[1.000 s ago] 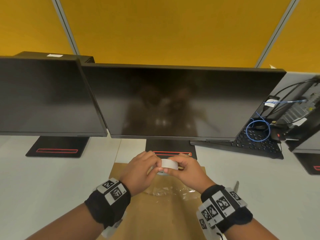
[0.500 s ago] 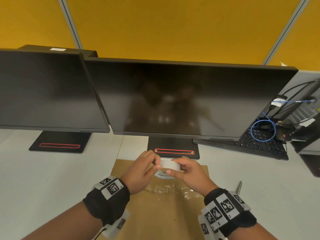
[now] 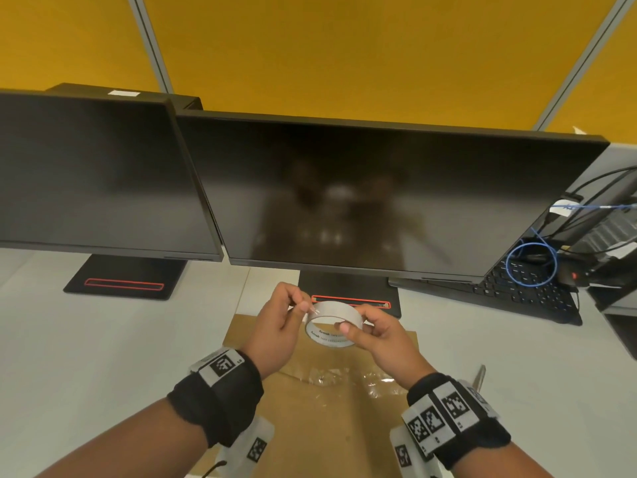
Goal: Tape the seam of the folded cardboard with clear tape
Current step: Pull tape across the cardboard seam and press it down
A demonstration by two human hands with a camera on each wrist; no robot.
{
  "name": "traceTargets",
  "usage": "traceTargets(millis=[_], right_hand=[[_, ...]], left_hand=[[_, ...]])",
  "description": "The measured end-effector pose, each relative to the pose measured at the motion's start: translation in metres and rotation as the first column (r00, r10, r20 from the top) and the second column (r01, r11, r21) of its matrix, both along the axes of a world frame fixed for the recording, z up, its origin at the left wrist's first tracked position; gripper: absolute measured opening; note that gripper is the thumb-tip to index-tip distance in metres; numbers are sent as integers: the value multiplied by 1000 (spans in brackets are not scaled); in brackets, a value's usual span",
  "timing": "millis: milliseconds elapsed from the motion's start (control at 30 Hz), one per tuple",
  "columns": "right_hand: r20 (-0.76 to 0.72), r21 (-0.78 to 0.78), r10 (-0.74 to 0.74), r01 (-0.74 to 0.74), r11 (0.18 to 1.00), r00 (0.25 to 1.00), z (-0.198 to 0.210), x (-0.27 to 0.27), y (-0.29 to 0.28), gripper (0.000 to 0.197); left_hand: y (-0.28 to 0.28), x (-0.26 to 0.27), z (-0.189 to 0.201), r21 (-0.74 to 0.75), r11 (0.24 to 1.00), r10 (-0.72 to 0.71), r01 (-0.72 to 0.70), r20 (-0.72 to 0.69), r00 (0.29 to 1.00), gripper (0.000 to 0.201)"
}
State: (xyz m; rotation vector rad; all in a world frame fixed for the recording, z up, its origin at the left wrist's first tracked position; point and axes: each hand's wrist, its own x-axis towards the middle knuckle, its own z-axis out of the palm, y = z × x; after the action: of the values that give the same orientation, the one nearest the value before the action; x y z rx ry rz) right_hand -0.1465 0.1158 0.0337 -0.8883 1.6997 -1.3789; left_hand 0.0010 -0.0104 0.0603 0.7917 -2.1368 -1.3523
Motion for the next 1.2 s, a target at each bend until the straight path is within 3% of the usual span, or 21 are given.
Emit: traceTargets(millis=[133, 267, 367, 467, 567, 733, 867, 967, 1100, 1200], right_hand=[[14, 20, -1, 1, 1000, 1000, -3, -2, 1, 15], [162, 22, -54, 51, 998, 985, -6, -7, 2, 18], [247, 52, -63, 51, 997, 967, -5, -8, 1, 18], [234, 102, -102, 80, 992, 967, -6, -9, -1, 20], [309, 107, -161, 135, 985, 937, -7, -10, -3, 28], [263, 62, -72, 58, 996, 962, 2, -8, 1, 8], [266, 121, -60, 28, 992, 962, 8, -9, 0, 29], [222, 132, -16, -13, 991, 975, 15, -6, 0, 33], [92, 171, 74, -89, 981, 993, 20, -5, 2, 31], [42, 182, 148, -153, 971, 988, 24, -2, 4, 28]], left_hand=[[-3, 0, 0, 164, 986, 10, 2, -77, 997, 16], [-8, 1, 6, 363, 932, 94, -18, -192, 977, 17], [-9, 2, 9, 369, 929, 27, 32, -155, 988, 14], [-7, 5, 10, 367, 924, -80, 107, -87, 993, 30], [-7, 6, 12, 331, 935, -111, 125, -63, 992, 32], [-17, 7, 14, 121, 984, -133, 130, 19, 991, 35], [-23, 12, 14, 241, 959, -169, 147, 72, 983, 34], [-19, 12, 13, 290, 942, -206, 167, 111, 972, 16], [-15, 9, 13, 345, 924, -235, 167, 165, 958, 50], [-15, 7, 19, 418, 873, -344, 253, 157, 926, 53]])
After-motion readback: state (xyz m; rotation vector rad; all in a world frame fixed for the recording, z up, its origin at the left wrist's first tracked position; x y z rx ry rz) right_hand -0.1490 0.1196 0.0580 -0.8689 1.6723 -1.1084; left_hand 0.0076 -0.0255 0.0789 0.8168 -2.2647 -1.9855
